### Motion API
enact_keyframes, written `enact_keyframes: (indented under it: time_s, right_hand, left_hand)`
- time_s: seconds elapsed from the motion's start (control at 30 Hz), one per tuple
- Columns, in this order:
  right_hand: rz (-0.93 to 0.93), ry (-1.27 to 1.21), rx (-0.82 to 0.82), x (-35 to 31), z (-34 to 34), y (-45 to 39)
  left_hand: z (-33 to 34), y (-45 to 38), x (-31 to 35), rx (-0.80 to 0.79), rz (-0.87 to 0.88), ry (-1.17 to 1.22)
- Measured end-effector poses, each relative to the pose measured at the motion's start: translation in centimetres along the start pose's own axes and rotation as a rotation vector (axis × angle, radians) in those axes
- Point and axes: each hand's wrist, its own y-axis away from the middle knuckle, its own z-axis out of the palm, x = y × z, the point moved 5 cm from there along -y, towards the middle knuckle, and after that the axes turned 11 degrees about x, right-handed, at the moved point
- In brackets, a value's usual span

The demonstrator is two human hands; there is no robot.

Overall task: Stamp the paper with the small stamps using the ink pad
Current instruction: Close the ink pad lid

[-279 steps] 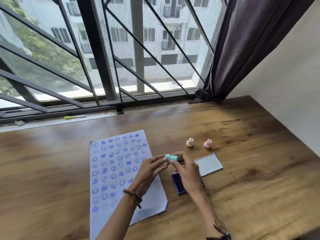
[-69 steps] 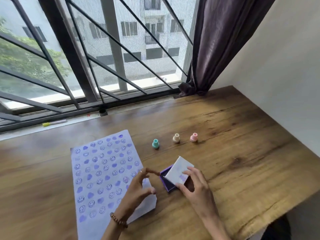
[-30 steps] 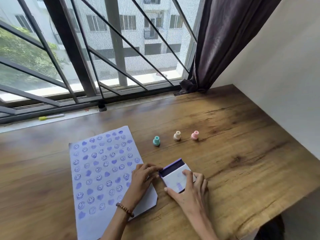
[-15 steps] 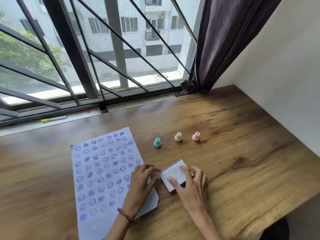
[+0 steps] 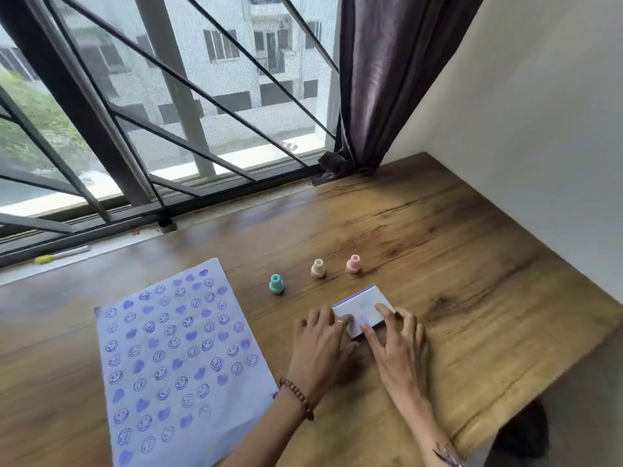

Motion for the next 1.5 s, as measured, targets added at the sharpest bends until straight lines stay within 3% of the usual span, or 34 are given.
enact_keyframes:
  time_s: [0.27, 0.5, 0.6, 0.77, 0.93, 1.03, 1.1, 1.5]
  right_hand:
    - [0.044, 0.006, 0.057, 2.0, 1.5, -3.0]
    - [0.012, -0.09, 0.084, 1.3, 0.7, -2.8]
    - [-0.068, -0.062, 0.089, -0.1, 0.0, -1.7]
    - [-0.257, -0.266, -0.034, -5.6, 1.0, 5.2]
    - [-0.455, -0.277, -0.204, -11.1, 2.1, 11.7]
    - [-0.469, -0.249, -0.207, -12.2, 2.2, 12.6]
    - [-0.473, -0.238, -0.206, -12.6, 2.1, 13.0]
    - [-0.306, -0.176, -0.239, -12.2, 1.6, 13.2]
  left_hand:
    - [1.6, -3.8, 1.4, 0.003, 0.008, -0.013]
    - [1.3, -1.8, 1.0, -0.044, -0.014, -0.008]
    - [-0.1, 1.0, -0.5, 0.011, -0.047, 0.06]
    - [-3.7, 9.5, -7.0, 0.167, -0.272, 0.067]
    - [-8.7, 18.7, -13.2, 0.402, -0.543, -0.042]
    - [-9.5, 23.6, -16.8, 0.4, -0.82, 0.012]
    - [-9.5, 25.8, -17.9, 0.365, -0.913, 0.039]
    - [-8.6, 24.0, -17.7, 0.217, -0.819, 0.07]
